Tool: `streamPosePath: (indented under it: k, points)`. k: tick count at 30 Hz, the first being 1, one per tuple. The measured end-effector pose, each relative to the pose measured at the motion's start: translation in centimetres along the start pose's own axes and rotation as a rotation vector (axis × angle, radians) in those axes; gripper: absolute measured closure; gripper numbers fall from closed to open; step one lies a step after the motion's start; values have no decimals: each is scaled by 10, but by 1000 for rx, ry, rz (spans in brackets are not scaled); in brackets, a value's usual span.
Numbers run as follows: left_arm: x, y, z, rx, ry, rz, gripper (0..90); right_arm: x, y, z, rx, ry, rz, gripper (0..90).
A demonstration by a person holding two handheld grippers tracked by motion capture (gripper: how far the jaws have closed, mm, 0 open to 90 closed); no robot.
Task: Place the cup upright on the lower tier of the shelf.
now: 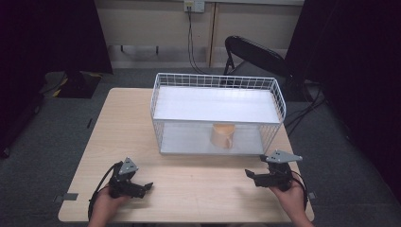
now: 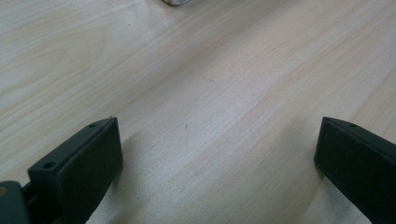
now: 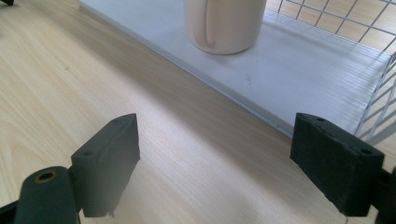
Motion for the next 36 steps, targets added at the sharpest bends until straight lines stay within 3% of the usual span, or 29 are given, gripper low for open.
streamPosePath:
  k: [36]
  points:
    - [0,0,0,0,0,0,5,-4,50,13,70,-14,49,148]
Point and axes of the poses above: each handheld gripper's, and its own axes: z roughly backward along the jaws, y roughly out of its underside, x roughly to its left, the point moved 2 cm from there along -z, roughly forward along the jaws, and after that the axes turned 10 degrees about z, right-handed, at the moved point
